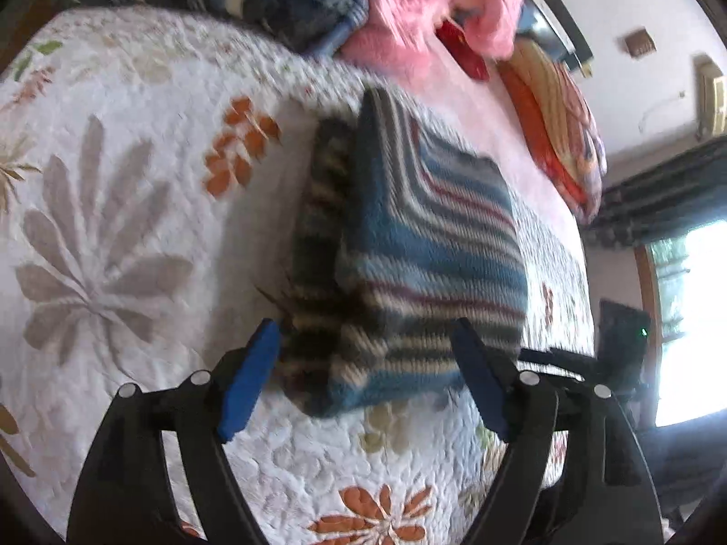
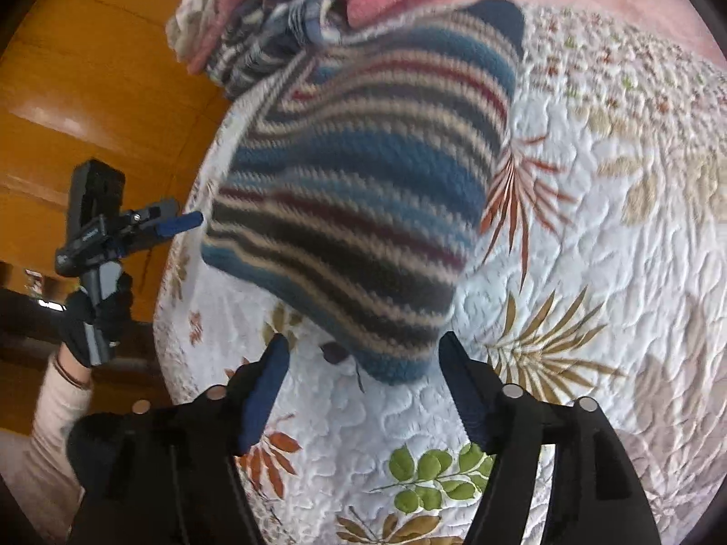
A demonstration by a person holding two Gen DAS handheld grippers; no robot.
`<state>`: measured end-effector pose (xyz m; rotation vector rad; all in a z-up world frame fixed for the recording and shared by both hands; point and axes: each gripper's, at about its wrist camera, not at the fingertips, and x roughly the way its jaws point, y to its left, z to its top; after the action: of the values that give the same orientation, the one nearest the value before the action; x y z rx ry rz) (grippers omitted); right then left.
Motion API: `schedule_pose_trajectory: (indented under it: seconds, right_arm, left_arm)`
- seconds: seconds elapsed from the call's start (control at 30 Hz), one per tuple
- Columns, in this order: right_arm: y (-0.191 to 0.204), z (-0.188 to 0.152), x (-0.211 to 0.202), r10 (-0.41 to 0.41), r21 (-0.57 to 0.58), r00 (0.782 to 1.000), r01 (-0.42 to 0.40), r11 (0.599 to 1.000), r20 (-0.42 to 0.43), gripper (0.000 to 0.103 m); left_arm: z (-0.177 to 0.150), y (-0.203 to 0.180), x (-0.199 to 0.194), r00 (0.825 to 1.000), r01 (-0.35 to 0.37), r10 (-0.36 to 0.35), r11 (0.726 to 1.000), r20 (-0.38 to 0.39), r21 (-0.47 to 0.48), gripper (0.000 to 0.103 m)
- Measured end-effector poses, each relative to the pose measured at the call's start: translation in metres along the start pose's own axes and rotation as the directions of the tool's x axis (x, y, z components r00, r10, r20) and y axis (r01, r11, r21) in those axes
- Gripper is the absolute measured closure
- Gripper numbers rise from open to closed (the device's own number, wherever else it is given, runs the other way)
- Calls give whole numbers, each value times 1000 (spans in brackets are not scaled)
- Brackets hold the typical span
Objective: Fold small clothes
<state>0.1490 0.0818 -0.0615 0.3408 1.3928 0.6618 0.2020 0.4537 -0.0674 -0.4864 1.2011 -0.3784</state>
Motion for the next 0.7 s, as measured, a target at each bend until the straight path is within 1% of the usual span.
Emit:
schedule_pose_trajectory:
  seconds: [0.1,0.17,0.27,0.33,0.4,0.47,0.57,0.7]
  right_arm:
    - [-8,6,-14,25,34,999,-26,999,42,32]
    - [-17,9,-20,29,60,998,-33,998,62,31]
    - [-31,20,-28,37,97,995,-45,994,90,30]
    - [-37,31,-30,75,133,990,-91,987,120,30]
    - [-47,45,-28,139,183,979,-165,969,150,30]
    - [-54,57,-23,162,214,974,-195,957,160,29]
    - [-61,72,-9,161,227,975,-193,954,150,29]
    - [-65,80,13,146,234,982,-172,957,124,25]
  left_arm:
    - [9,5,-4,1000,2,-2,1000,29,-24,24]
    - [18,2,3,1000,6,-5,999,30,-37,21]
    - [30,0,16,1000,0,1,1000,26,-29,20]
    - [39,0,25,1000,14,-13,999,23,-31,20]
    - [50,2,37,1000,24,-24,999,7,-27,20]
    - [59,0,53,1000,18,-18,1000,-17,5,19]
    - [66,-2,70,999,27,-26,999,-37,39,19]
    - [71,-4,96,992,102,-97,993,-80,57,19]
